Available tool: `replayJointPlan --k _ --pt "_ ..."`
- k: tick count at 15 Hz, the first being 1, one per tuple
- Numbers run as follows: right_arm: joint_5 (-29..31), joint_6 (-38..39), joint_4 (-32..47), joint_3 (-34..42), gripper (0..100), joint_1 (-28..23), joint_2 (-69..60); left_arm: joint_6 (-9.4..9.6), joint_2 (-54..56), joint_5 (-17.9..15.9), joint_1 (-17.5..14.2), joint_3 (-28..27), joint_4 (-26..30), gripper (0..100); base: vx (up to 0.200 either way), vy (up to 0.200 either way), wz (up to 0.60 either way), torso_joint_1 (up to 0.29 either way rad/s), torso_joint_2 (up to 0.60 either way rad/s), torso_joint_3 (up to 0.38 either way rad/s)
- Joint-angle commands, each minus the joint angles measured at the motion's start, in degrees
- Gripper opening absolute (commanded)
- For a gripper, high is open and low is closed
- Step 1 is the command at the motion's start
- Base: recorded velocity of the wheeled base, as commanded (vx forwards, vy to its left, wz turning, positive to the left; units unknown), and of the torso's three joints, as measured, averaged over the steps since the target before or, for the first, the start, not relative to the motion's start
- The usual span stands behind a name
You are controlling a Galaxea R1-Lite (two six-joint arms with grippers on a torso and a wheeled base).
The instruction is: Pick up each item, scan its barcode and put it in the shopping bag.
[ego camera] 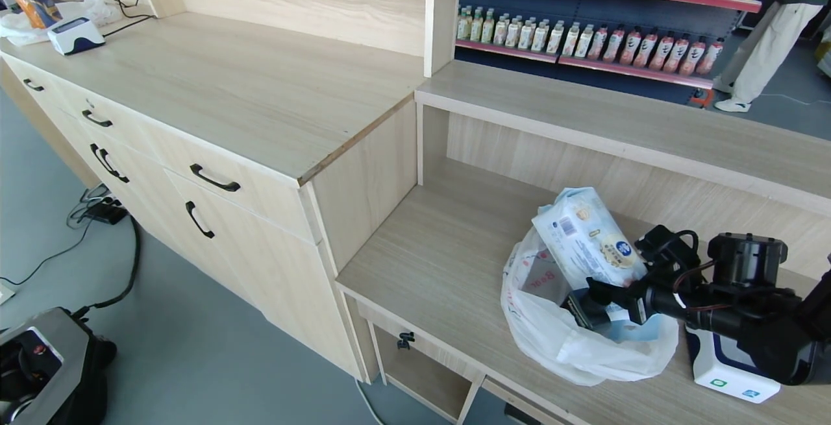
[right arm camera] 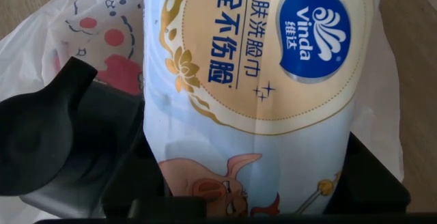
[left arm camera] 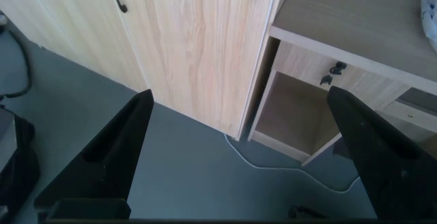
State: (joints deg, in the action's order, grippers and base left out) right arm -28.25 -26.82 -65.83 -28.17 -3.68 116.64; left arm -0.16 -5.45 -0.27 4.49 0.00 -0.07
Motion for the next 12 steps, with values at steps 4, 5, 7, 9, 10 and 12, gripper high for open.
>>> replayJointPlan --k 4,5,7,9,10,12 --pt "-0.1 -0.3 0.0 0.2 0 -0.8 0.3 -0.02 -0.1 0.0 0.0 0.0 0.0 100 0.0 0.0 0.0 0.0 0.0 0.0" --pt "-0.1 -0.6 0.2 0.3 0 -0.9 0.3 -0.02 0.0 0.0 0.0 0.0 0.0 100 0.0 0.0 0.0 0.0 0.0 0.0" --pt "-0.1 -0.9 0.3 0.7 0 -1.2 0.2 -0.02 0.0 0.0 0.0 0.0 0.0 100 0.0 0.0 0.0 0.0 0.0 0.0" --pt "-0.1 -1.4 0.3 0.8 0 -1.6 0.1 -0.02 0.0 0.0 0.0 0.0 0.0 100 0.0 0.0 0.0 0.0 0.0 0.0" --pt "-0.1 -1.7 0.4 1.0 0 -1.8 0.0 -0.02 0.0 0.0 0.0 0.0 0.0 100 0.0 0.0 0.0 0.0 0.0 0.0" --pt "-0.1 -2.1 0.5 1.1 100 -1.9 -0.4 -0.02 0.0 0.0 0.0 0.0 0.0 100 0.0 0.0 0.0 0.0 0.0 0.0"
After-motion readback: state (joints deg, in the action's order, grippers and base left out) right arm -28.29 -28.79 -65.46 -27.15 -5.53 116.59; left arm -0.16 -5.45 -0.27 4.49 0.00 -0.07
